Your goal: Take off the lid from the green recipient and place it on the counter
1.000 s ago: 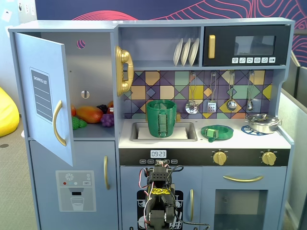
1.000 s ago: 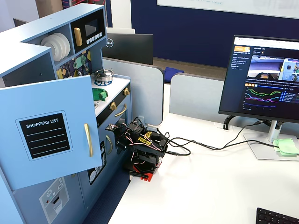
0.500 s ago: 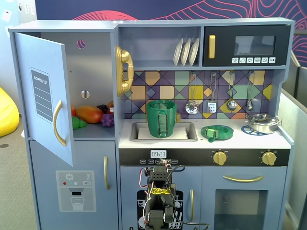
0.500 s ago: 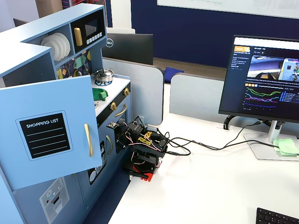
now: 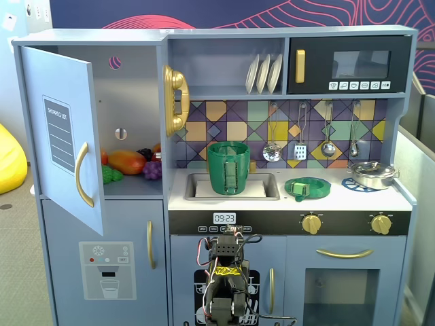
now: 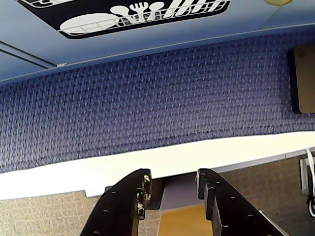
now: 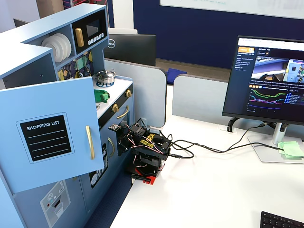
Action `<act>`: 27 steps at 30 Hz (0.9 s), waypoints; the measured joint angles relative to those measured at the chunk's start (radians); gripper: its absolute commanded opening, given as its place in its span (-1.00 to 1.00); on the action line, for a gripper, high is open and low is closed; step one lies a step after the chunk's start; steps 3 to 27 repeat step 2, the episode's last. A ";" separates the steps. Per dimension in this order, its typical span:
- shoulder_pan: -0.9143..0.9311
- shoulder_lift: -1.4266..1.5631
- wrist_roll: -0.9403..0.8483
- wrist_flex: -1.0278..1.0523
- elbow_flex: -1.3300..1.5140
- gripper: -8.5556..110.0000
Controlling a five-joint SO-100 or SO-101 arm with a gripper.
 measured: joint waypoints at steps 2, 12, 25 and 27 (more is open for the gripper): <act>0.000 0.000 0.000 0.000 0.000 -0.81; 0.000 0.000 0.000 0.000 0.000 -0.81; 0.000 0.000 0.000 0.000 0.000 -0.81; 0.000 0.000 0.000 0.000 0.000 -0.81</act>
